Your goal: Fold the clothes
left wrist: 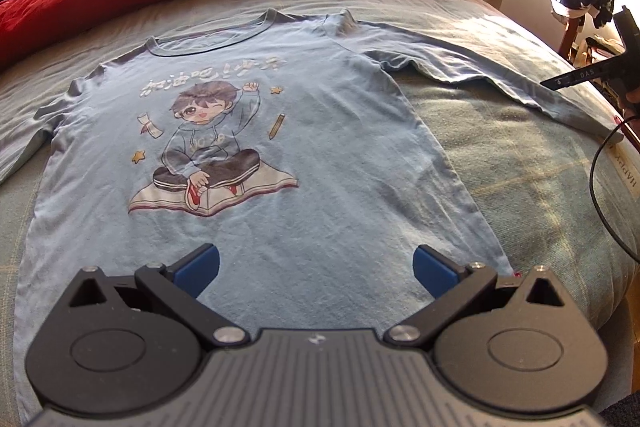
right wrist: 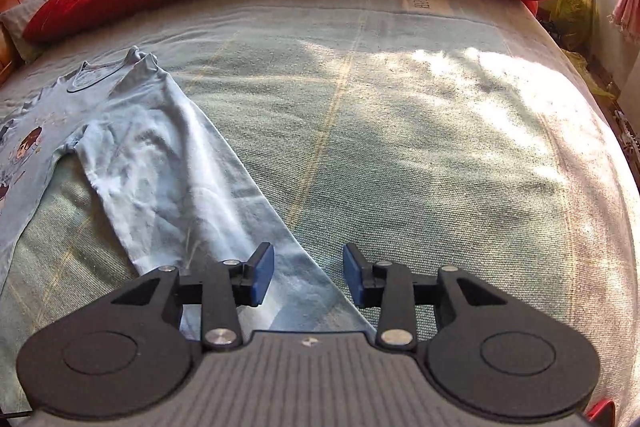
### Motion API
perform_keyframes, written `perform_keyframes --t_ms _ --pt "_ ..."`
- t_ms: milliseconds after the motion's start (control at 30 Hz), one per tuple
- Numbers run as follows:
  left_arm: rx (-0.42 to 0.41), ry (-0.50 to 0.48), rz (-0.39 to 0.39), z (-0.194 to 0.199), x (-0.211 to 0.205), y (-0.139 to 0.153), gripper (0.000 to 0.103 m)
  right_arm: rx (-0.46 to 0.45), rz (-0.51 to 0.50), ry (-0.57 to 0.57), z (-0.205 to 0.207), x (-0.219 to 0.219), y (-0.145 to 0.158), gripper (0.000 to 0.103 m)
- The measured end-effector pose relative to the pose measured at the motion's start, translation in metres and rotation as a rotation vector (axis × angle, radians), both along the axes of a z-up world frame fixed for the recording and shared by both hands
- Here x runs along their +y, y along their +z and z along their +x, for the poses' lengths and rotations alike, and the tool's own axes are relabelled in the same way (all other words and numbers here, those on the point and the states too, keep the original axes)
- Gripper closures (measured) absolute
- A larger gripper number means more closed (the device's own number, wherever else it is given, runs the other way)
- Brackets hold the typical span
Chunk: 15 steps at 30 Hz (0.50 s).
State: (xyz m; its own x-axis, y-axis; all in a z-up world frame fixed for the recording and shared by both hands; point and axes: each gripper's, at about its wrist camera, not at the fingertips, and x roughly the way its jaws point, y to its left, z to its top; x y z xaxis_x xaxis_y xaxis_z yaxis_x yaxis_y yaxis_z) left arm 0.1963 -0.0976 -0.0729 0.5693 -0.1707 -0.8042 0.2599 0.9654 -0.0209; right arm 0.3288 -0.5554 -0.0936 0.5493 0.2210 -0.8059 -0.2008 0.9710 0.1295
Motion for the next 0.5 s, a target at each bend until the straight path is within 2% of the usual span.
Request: perform_keyframes --t_ms 33,67,100,233,333,400,500 --pt "0.004 0.001 0.004 0.001 -0.001 -0.001 0.001 -0.001 -0.007 0.005 -0.001 0.001 -0.001 0.065" --pt "0.007 0.002 0.007 0.002 -0.003 -0.003 0.001 -0.001 -0.019 0.012 -0.002 0.004 -0.001 0.074" --pt "0.009 -0.003 0.009 0.002 -0.005 -0.004 0.001 0.001 -0.026 0.029 -0.002 0.007 0.0 0.103" --pt "0.012 -0.022 0.011 0.0 -0.009 -0.005 0.001 -0.019 -0.077 0.052 0.0 0.014 0.006 0.103" --pt "0.007 -0.015 0.008 -0.001 -0.007 -0.003 0.001 -0.047 -0.089 -0.002 0.006 0.005 0.012 0.103" --pt "0.007 -0.01 0.008 -0.002 -0.004 -0.002 0.001 -0.021 -0.063 -0.029 0.011 -0.001 0.009 0.102" --pt "0.006 -0.002 0.012 -0.003 -0.001 -0.002 0.001 -0.01 -0.083 -0.035 0.008 -0.001 0.008 0.089"
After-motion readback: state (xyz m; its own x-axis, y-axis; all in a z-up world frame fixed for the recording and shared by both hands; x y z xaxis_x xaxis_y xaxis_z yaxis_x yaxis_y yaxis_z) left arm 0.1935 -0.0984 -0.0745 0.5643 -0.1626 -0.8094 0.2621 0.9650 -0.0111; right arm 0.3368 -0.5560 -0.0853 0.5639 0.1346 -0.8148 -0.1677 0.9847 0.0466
